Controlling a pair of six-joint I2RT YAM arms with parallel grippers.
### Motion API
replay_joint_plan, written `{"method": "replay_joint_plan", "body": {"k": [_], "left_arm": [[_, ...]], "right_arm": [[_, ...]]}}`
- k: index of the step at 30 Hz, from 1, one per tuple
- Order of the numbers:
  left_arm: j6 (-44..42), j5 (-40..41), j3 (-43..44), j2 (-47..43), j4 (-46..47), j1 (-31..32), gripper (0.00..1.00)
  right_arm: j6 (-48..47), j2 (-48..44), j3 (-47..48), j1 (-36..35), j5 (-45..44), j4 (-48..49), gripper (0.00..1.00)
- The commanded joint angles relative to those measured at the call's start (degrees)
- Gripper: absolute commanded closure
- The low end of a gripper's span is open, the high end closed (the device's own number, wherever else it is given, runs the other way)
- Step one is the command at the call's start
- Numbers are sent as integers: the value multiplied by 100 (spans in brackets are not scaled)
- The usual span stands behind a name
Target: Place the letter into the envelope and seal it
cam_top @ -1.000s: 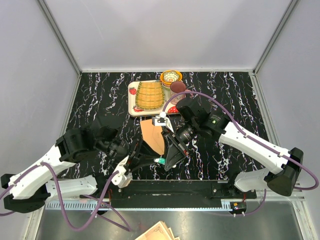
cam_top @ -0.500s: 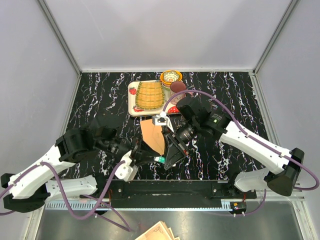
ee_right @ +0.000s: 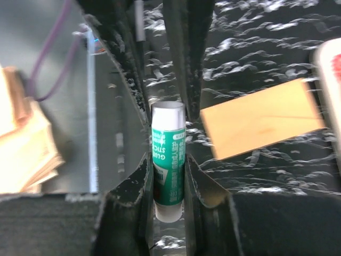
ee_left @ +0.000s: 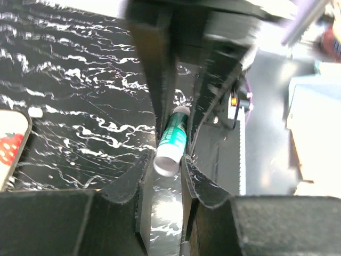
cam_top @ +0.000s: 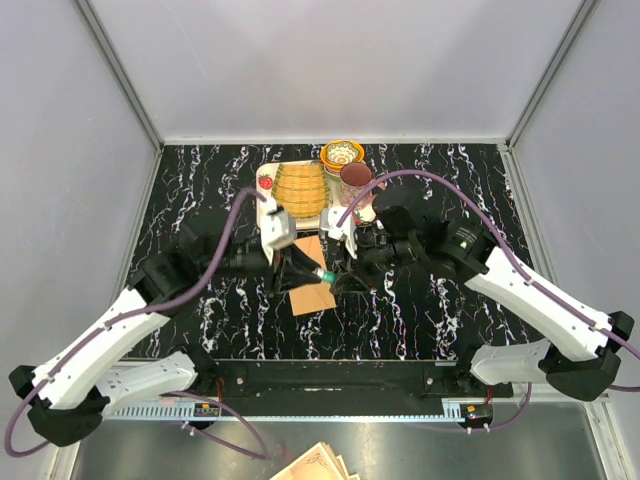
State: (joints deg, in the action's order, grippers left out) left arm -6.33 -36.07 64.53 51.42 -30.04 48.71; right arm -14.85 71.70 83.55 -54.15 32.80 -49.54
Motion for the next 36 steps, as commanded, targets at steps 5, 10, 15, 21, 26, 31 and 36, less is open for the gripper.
{"method": "replay_joint_plan", "body": {"k": [5,10,15,21,26,31,36], "left_arm": [[4591,-497,-450,587,1097,-1082,100],[5861,-769,-670,1106,905,-1416,100],[7268,-1095,-1390,1423,1316,-1917,100],[8138,-1376,-1672,1564,2484,-1953,98],[7615,-1525,-1515,1213,2803,-2197,34],[6409,-2033,-1540,766,2336,-3515,29],[4109,-3184,-1172,554,1766,-4651,23]], "right_arm": [[-2500,-411,-92,-569,-2311,1823,100],[-4198,-526,-829,-1560,-3918,2658,100],[-5800,-429,-1463,-2204,-5422,3898,100],[-6144,-499,-1903,-2311,-5705,4330,100],[-5223,-473,-1571,-2311,-5776,3690,100],[-2470,-289,-446,-1663,-4320,1488,100],[-275,54,381,-177,19,209,100]]}}
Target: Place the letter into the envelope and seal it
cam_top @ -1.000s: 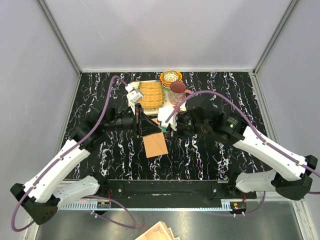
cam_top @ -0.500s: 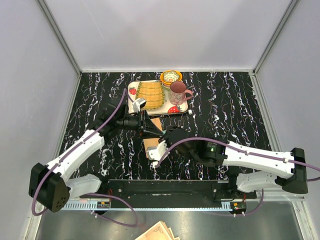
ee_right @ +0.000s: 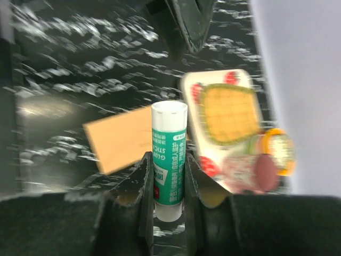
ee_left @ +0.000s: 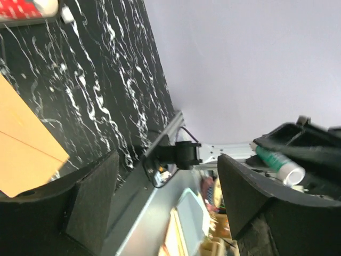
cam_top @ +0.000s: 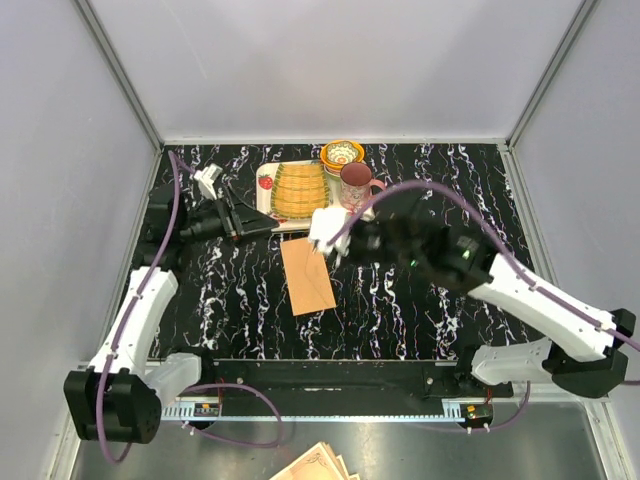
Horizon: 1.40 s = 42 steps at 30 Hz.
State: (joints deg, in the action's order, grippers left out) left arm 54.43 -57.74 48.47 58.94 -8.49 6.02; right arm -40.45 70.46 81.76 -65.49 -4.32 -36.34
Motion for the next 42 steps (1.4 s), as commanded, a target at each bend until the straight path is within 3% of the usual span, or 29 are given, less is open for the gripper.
{"method": "replay_joint_plan", "body": {"k": [1,2,4,7,9,12,15,18,19,21,24,31,42], "left_arm": [[-2546,-1221,592,-303,-895,-391,22],[-3822,-1623,855,-408,-1152,-356,22],[-5477,-2099,919,-881,-1504,-356,23],[-7195,-2882,806,-1522,-1919,-339,22],[-7691,-3015,700,-1788,-1893,-216,24],[-8561,-2788,550,-2140,-1902,275,37],[-9177,-2375,576,-2246,-2032,1013,38],[-10432,-1778,935,-2019,-3056,1839,39],[-11245,-1585,1163,-1939,-3410,2067,42],[-11822,-1127,1349,-1720,-4078,2613,44],[-12000,-959,1464,-1657,-4056,2860,46],[-10710,-274,990,-1965,-2202,3361,45],[-10857,69,1033,-1895,-1867,4346,43]], "right_arm": [[2774,205,543,1247,4276,-1217,100],[2996,231,491,1389,5273,-1218,100],[3435,328,289,1530,6089,-1235,100],[3893,512,78,1601,7109,-1174,100],[4244,706,-54,1636,7751,-1095,100],[5088,707,-361,1636,8183,-464,100],[5450,768,-511,1636,8429,-172,100],[5591,794,-582,1610,8535,-23,100],[5600,803,-582,1610,8544,-23,100],[5609,829,-599,1592,8579,-14,100],[5618,838,-634,1540,8614,21,100],[5697,891,-696,1390,8667,179,100],[5925,1032,-608,1320,8755,391,100]]}}
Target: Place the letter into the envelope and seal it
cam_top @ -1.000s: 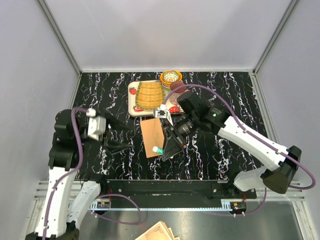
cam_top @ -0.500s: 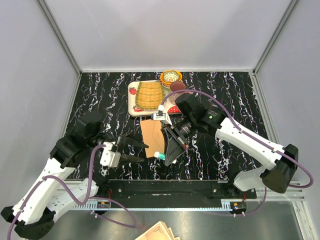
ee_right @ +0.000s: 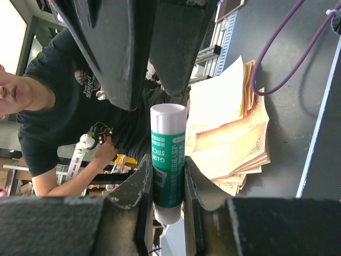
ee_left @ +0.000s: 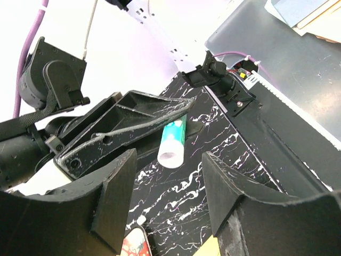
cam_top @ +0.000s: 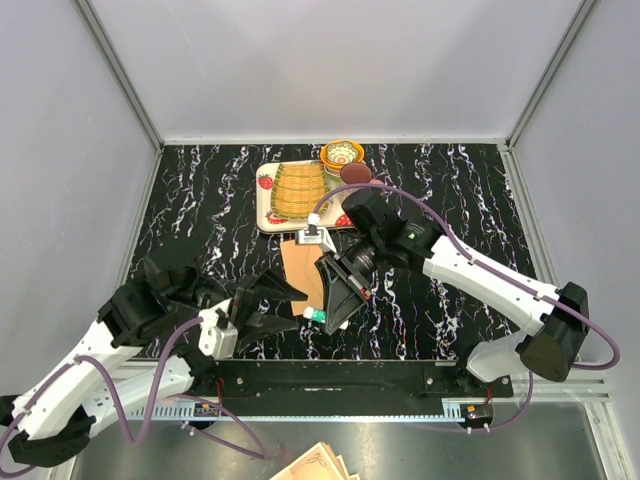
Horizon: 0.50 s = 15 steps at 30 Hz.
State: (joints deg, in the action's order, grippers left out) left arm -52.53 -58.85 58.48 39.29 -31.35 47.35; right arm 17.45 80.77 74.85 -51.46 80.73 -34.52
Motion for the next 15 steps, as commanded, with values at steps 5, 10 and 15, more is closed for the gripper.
{"method": "replay_joint_plan", "body": {"k": [5,10,15], "left_arm": [[-354,286,129,228,279,494,46],[-354,470,164,299,253,705,55],[-171,585,252,351,86,767,78]], "right_arm": [[171,-9,91,-145,259,227,100],[188,0,82,-189,303,253,100],[215,-9,126,-189,268,253,100]]}}
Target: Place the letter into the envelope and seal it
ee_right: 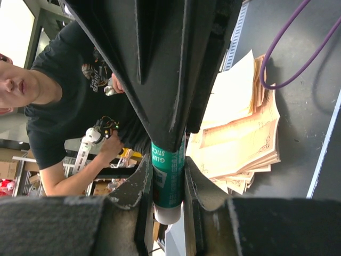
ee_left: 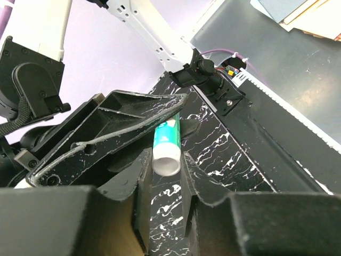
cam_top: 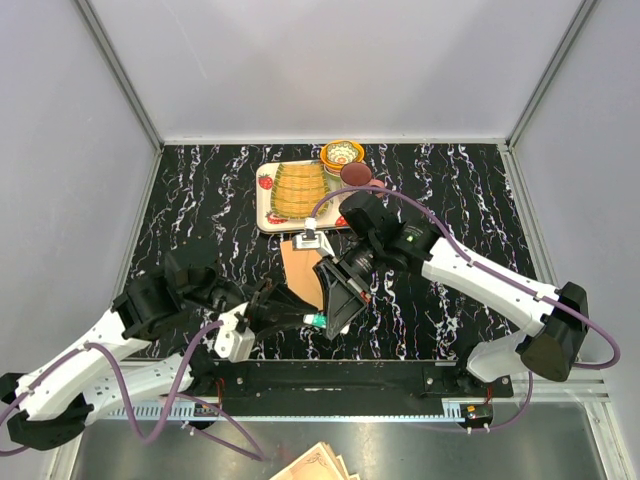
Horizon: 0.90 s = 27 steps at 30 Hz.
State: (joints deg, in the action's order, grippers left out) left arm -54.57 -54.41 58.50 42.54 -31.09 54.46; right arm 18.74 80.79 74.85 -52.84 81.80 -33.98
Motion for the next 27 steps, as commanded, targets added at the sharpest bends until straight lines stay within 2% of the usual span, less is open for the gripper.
{"method": "replay_joint_plan", "body": {"k": [1,3,6,8,9,11,12,13,14,15,16,17,18,19,20,21,23,24,25,26,27], "left_arm": [[86,168,267,26,51,56,80],[244,177,311,8,24,48,84],[1024,168,416,69,24,56,87],[1850,124,460,148,24,47,89],[2419,115,443,166,33,39,89],[3246,360,329,184,391,48,94],[3912,492,181,175,506,21,96],[4275,754,92,175,621,4,100],[4653,957,-4,149,892,-31,100],[5414,1124,-205,131,1025,-171,100],[5813,1282,-303,131,1148,-303,100],[6226,1275,-400,157,1393,-469,100],[7048,1197,-592,175,1543,-680,100],[7482,987,-707,201,1719,-1134,100],[7904,881,-917,271,2138,-1383,100],[8822,627,-1050,307,2412,-1838,100],[9776,424,-1479,360,3553,-2157,100],[10320,310,-1551,386,3853,-2272,99],[10300,230,-1561,395,4213,-2255,94],[10169,142,-1639,351,4478,-2229,73],[10072,46,-1675,290,4672,-2220,63]], "right_arm": [[68,-20,118,-51,109,181,100],[-10,-37,144,-16,-14,146,100],[-159,-2,275,246,-321,-72,100],[-431,33,529,353,-725,-336,100],[-1007,59,679,362,-944,-860,100],[-1468,50,1022,362,-1805,-1337,100],[-1705,33,1110,362,-2191,-1427,100],[-1794,-11,1241,371,-2804,-1454,100],[-2065,-46,1295,362,-3045,-1463,100],[-2155,-98,1339,362,-3291,-1437,100],[-2208,-203,1383,362,-3737,-1384,100],[-2278,-257,1401,362,-3942,-1340,100],[-2418,-327,1401,362,-4144,-1218,100],[-2480,-467,1323,362,-4520,-1147,100],[-2646,-538,1287,353,-4689,-1033,100],[-2743,-582,1269,353,-4995,-997,100],[-2989,-679,1278,310,-5296,-883,100],[-3069,-653,1313,309,-5349,-900,100],[-3183,-635,1409,309,-5263,-935,100],[-3332,-618,1453,309,-5184,-1022,100],[-3377,-635,1480,301,-4983,-1023,100]]}}
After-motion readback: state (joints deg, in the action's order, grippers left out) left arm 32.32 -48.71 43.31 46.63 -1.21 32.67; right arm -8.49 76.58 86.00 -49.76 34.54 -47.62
